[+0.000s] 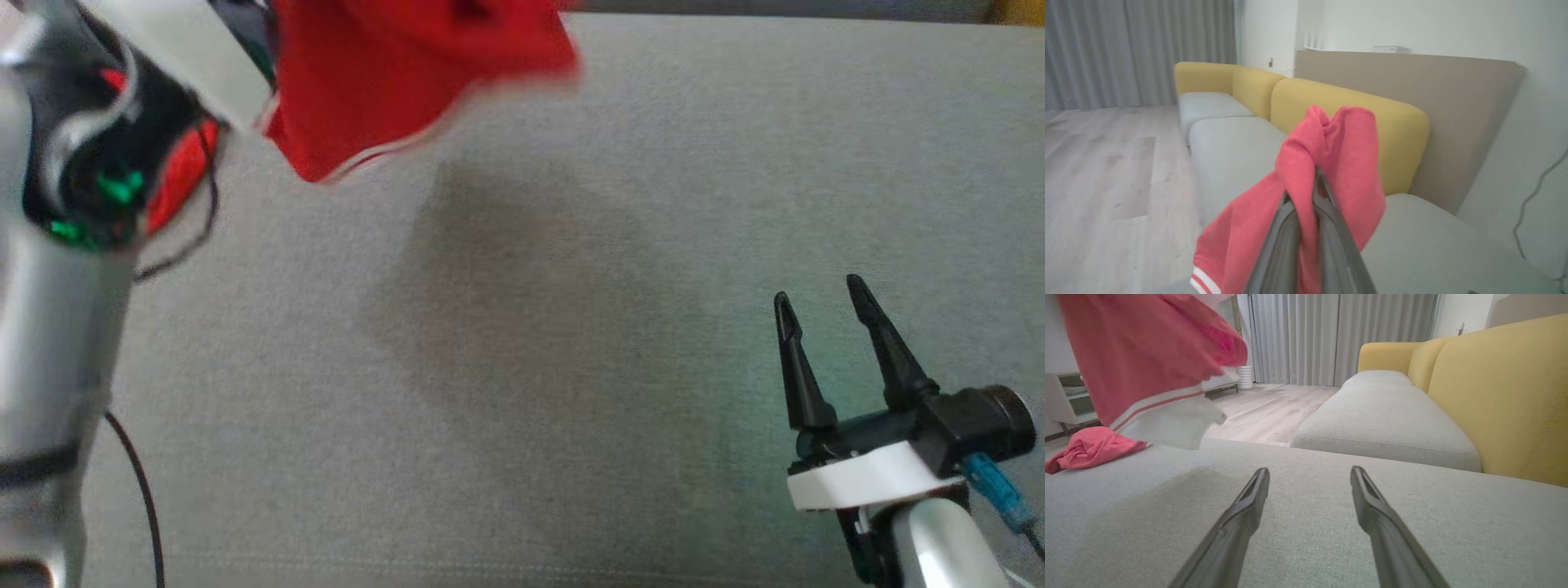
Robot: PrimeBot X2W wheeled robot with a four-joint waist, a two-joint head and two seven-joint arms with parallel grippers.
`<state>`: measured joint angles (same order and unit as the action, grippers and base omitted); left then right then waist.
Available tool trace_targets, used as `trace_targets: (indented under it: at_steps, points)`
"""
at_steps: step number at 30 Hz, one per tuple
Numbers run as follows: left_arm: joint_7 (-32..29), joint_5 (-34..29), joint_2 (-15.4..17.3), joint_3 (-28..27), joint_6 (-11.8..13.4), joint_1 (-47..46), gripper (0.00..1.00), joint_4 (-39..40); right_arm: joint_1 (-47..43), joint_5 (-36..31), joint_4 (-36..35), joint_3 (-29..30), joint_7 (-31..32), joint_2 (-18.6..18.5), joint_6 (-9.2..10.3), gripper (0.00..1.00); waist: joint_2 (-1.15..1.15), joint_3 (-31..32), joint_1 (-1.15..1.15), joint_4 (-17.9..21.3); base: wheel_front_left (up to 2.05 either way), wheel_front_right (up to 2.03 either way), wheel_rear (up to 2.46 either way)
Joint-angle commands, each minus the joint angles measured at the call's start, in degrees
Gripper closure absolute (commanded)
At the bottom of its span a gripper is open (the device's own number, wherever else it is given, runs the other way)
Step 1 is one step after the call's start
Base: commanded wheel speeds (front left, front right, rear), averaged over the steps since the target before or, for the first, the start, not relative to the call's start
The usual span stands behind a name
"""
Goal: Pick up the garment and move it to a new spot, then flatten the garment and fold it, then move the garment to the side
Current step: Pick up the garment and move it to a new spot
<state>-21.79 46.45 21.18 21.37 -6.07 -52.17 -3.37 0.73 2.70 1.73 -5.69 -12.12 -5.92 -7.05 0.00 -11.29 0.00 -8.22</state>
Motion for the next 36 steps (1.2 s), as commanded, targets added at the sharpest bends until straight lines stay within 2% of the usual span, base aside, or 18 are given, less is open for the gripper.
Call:
trace_targets:
  at_steps: [1, 6, 8, 9, 12, 17, 20, 25, 28, 29, 30, 31, 36]
  points:
    - [-1.43, 0.94, 2.59, -2.08, 0.79, -1.18, 1.00, 4.76, 0.49, 0.40, -1.45, -1.26, -0.63, 0.23, -0.44, 0.00, 0.00, 1.35, 0.00, 1.92, 0.00, 0.00, 0.00]
    - [-6.33, 3.42, 2.03, -0.06, 4.56, 4.53, 1.00, 17.61, 1.34, 0.69, -0.70, -2.03, -1.41, 1.45, -0.44, 0.00, 0.00, 1.45, 0.00, 6.62, 0.00, 0.00, 0.00]
    - [-7.09, 3.82, 1.35, 1.08, 5.60, 6.45, 1.00, 19.70, 1.64, 0.87, -0.14, -2.49, -1.71, 1.80, -0.44, 0.00, 0.00, 1.52, 0.00, 8.90, 0.00, 0.00, 0.00]
    - [-7.53, 3.60, 0.83, 2.21, 6.57, 7.99, 1.00, 20.26, 1.91, 1.04, 0.34, -2.70, -1.98, 2.10, -0.44, 0.00, 0.00, 1.27, 0.00, 11.32, 0.00, 0.00, 0.00]
    - [-7.89, 2.88, -0.17, 4.80, 7.29, 10.48, 1.00, 18.67, 2.39, 1.37, 0.98, -2.97, -2.34, 2.47, -0.44, 0.00, 0.00, 0.80, 0.00, 14.98, 0.00, 0.00, 0.00]
    - [-5.61, 0.42, -2.19, 8.69, 7.96, 14.77, 1.00, 9.65, 3.34, 2.09, 1.95, -3.70, -2.71, 2.85, -0.44, 0.00, 0.00, -0.39, 0.00, 20.60, 0.00, 0.00, 0.00]
    - [-1.98, -5.01, -2.53, 11.48, 8.55, 15.57, 1.00, 0.07, 3.88, 2.49, 2.38, -3.94, -2.81, 2.96, -0.44, 0.00, 0.00, -1.11, 0.00, 22.89, 0.00, 0.00, 0.00]
    - [6.18, -10.77, -4.64, 14.42, 8.89, 16.19, 1.00, -16.30, 4.82, 3.96, 1.90, -4.53, -2.85, 3.01, -0.44, 0.00, 0.00, -1.66, 0.00, 25.41, 0.00, 0.00, 0.00]
    - [9.83, -11.45, -6.11, 14.49, 8.87, 15.96, 1.00, -20.50, 4.73, 4.15, 1.68, -4.13, -2.86, 3.02, -0.44, 0.00, 0.00, -1.55, 0.00, 25.41, 0.00, 0.00, 0.00]
    - [11.69, -11.67, -6.91, 14.42, 8.85, 15.72, 0.93, -22.08, 4.57, 4.14, 1.55, -3.74, -2.86, 3.02, -0.44, 0.00, 0.00, -1.47, 0.00, 25.11, 0.00, 0.00, 0.00]
    - [13.66, -12.05, -7.57, 14.35, 8.92, 15.43, 0.58, -23.37, 4.35, 4.04, 1.42, -3.32, -2.86, 3.02, -0.44, 0.00, 0.00, -1.33, 0.00, 24.72, 0.00, 0.00, 0.00]
    - [15.73, -12.74, -8.04, 14.36, 9.20, 15.10, 0.00, -24.34, 4.09, 3.86, 1.31, -2.89, -2.86, 3.03, -0.44, 0.00, 0.00, -1.13, 0.00, 24.25, 0.00, 0.00, 0.00]
    - [25.09, -13.84, -10.86, 13.34, 11.01, 15.50, 0.00, -25.28, 3.00, 2.37, 0.52, -0.39, -2.87, 3.03, -0.44, 0.00, 0.00, 0.80, 0.00, 20.33, 0.00, 0.00, 0.00]
